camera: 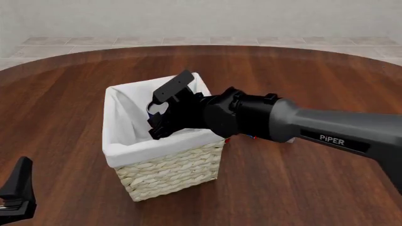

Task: Pick up the alphabet soup and put it in the basket.

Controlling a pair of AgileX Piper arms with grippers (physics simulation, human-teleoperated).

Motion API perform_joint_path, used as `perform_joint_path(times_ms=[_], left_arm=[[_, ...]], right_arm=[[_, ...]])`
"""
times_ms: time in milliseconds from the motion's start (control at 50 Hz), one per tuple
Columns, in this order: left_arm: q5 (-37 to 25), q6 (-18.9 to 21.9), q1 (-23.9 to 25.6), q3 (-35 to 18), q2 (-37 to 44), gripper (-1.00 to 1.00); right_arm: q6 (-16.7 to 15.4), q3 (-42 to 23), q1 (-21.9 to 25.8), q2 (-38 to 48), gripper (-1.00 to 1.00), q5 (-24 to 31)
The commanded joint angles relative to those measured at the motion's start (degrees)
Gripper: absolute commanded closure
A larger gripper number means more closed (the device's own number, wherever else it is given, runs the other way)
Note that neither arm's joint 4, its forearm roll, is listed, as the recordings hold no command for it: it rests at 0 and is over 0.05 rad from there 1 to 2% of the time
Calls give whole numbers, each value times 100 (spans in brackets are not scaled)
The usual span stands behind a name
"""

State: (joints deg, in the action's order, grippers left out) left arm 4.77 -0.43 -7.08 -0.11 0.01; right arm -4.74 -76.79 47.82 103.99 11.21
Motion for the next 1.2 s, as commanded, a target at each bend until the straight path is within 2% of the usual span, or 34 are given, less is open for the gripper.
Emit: perform_joint_path(times_ms=[20, 220, 240, 280, 820, 1200], left_arm=[[7, -2, -8, 0, 0, -100], [-1, 5, -1, 0, 0, -100], [-5, 5, 0, 0, 0, -100], [-6, 7, 3, 0, 0, -100], [-13, 19, 16, 0, 0, -100], [-12, 22, 13, 0, 0, -100]], right_arm=[[127, -2, -52, 95, 100, -41], [135, 45, 6, -15, 100, -88], [87, 74, -28, -42, -100, -127], [170, 61, 14, -35, -100, -119], [113, 54, 48, -193, -100, -84], [129, -5, 159, -711, -100, 149]])
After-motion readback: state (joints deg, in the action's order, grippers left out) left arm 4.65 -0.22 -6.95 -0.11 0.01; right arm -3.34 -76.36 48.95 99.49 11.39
